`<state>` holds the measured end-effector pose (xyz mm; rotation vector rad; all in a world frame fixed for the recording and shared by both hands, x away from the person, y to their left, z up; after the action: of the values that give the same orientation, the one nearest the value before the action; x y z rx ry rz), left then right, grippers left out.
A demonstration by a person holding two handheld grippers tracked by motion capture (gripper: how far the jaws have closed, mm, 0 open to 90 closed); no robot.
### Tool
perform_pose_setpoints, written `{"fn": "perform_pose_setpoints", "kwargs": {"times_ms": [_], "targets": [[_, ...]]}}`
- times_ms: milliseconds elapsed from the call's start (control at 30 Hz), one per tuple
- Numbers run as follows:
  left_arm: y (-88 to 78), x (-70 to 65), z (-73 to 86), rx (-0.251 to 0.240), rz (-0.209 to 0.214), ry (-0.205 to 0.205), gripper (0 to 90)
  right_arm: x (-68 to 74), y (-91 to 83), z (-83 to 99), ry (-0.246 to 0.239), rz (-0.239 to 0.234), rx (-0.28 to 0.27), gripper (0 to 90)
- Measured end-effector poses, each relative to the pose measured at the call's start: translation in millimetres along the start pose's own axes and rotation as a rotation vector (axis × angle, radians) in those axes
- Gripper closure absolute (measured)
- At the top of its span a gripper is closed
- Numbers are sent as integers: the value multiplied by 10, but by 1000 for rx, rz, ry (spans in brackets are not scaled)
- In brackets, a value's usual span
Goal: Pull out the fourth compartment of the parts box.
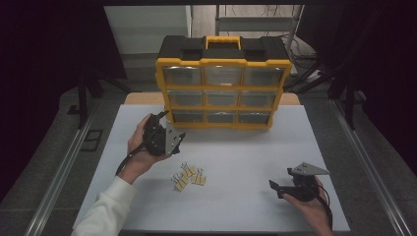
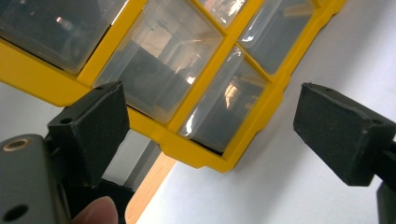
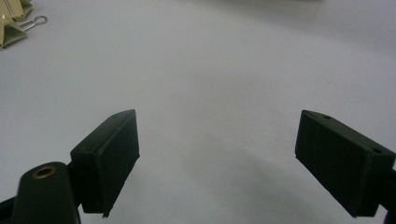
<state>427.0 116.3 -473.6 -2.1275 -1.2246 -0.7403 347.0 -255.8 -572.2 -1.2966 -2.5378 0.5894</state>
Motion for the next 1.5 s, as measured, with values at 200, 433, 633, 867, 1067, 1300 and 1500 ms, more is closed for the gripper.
{"fn": "perform_pose_setpoints", "kwargs": {"times_ms": [200,433,633,867,1067,1300,1500], "targets": [[34,38,7,0,-14,1,111,2,2,5,1,1,4,142],[76,70,9,2,-17,19,112,-1,2,8,1,2,4,142],[118,75,3,4,-14,26,112,-5,3,10,2,6,5,142],[147,78,8,2,-24,6,111,-5,4,13,4,5,6,142],[169,92,11,5,-25,21,114,-9,1,13,3,7,5,142],[207,149,-21,-7,-37,33,114,-10,5,19,2,8,7,142],[248,164,-58,-16,-37,44,116,-9,13,24,1,8,11,142]]}}
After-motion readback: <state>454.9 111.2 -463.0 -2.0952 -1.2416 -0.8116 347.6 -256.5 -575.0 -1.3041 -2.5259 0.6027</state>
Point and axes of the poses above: each handheld gripper's, and its own axes: y roughly forward along the jaws, z roughly out of its underside, x roughly to its left, the point moved 10 cm from there along y, roughly forward along the jaws, and after that the axes turned 13 degrees about -x, right-handed, at the moved point
